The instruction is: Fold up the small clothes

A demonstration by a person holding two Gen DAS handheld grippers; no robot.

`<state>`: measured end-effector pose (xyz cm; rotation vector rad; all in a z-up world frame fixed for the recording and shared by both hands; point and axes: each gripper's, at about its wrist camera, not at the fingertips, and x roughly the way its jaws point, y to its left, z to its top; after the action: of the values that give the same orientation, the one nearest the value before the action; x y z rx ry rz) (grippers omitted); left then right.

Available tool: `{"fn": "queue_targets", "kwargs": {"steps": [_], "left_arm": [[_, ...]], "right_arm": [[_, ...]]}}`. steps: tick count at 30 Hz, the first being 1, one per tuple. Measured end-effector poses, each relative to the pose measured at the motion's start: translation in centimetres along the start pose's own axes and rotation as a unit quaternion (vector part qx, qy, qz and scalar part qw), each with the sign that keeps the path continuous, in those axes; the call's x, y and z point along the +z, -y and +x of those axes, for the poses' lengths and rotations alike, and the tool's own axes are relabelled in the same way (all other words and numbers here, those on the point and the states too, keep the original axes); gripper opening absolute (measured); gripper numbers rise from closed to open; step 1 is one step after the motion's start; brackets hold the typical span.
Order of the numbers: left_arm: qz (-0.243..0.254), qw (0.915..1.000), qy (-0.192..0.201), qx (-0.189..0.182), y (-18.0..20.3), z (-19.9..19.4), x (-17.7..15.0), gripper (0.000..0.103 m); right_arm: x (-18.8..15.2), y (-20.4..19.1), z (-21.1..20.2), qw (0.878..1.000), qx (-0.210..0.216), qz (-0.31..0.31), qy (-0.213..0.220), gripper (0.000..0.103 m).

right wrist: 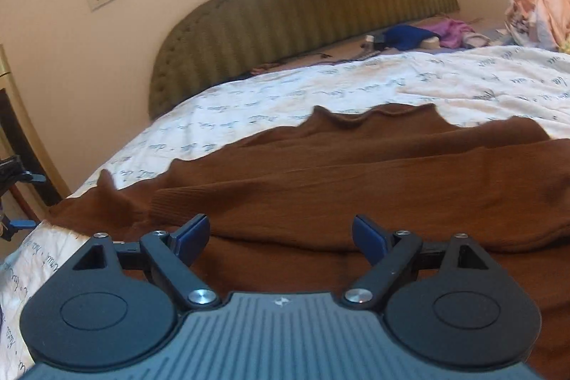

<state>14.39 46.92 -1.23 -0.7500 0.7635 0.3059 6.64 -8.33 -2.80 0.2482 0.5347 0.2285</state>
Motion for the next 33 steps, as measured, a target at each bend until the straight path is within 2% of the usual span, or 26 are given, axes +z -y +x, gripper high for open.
{"fn": "queue_targets", "kwargs": {"steps": [1,2,3,4,6,9,11,15,17,18,20,23,27,30,31,32,33], "left_arm": [[0.009,0.9999,-0.009,0.01,-0.1,0.4,0.4,0.091],[0.024,0.9992,-0.015,0.028,0.2,0.9,0.6,0.082],[0.038,0.998,-0.017,0.047,0.5,1.2,0.8,0.067],[0.053,0.9964,-0.017,0.064,0.7,1.2,0.7,0.06],[0.063,0.9943,-0.016,0.085,1.0,1.3,1.1,0.033],[0.059,0.9942,-0.017,0.089,0.4,1.5,1.6,0.012],[0.075,0.9931,-0.017,0.089,0.6,1.7,1.4,0.007],[0.127,0.9879,0.041,0.078,2.6,-0.4,0.5,0.005],[0.186,0.9781,0.067,0.064,4.9,-1.7,-0.8,0.005],[0.215,0.9717,0.079,0.057,6.1,-2.4,-1.7,0.005],[0.275,0.9563,0.1,0.007,9.0,-3.5,-4.0,0.005],[0.362,0.9229,0.125,-0.04,13.2,-5.0,-9.1,0.005],[0.444,0.883,0.119,-0.095,17.0,-4.8,-16.6,0.005],[0.479,0.8674,0.085,-0.103,17.5,-2.5,-21.4,0.006],[0.483,0.8672,0.069,-0.101,17.4,-1.4,-22.6,0.007],[0.479,0.8713,0.039,-0.098,16.9,0.1,-23.3,0.019],[0.476,0.8735,0.031,-0.095,16.5,0.7,-23.8,0.035]], "right_arm": [[-0.4,-0.5,0.1,1.0,0.006,-0.002,0.0,0.088],[-0.7,-1.0,0.2,1.0,0.013,-0.008,-0.002,0.088],[-1.0,-1.6,0.3,1.0,0.019,-0.018,-0.005,0.088],[-1.2,-2.0,0.5,0.999,0.022,-0.028,-0.005,0.088],[-1.6,-2.7,0.5,0.999,0.024,-0.045,0.0,0.088],[-1.4,-3.1,0.6,0.998,0.034,-0.05,0.0,0.088],[-1.5,-3.4,0.6,0.998,0.037,-0.054,0.002,0.088],[-1.2,-3.4,0.4,0.998,0.044,-0.052,0.006,0.088],[-0.6,-3.2,0.2,0.998,0.041,-0.046,0.01,0.088],[-0.1,-3.0,0.2,0.998,0.041,-0.043,0.01,0.088],[0.8,-2.4,0.2,0.998,0.05,-0.025,0.003,0.088],[2.1,-1.3,0.1,0.999,0.045,-0.006,-0.006,0.088],[3.5,0.5,0.1,0.998,0.05,0.02,-0.021,0.088],[4.0,1.7,0.5,0.997,0.051,0.044,-0.035,0.088],[4.2,2.0,0.7,0.996,0.056,0.053,-0.042,0.088],[4.4,2.2,1.2,0.995,0.063,0.062,-0.052,0.088],[4.6,2.3,1.8,0.992,0.077,0.072,-0.064,0.088]]}}
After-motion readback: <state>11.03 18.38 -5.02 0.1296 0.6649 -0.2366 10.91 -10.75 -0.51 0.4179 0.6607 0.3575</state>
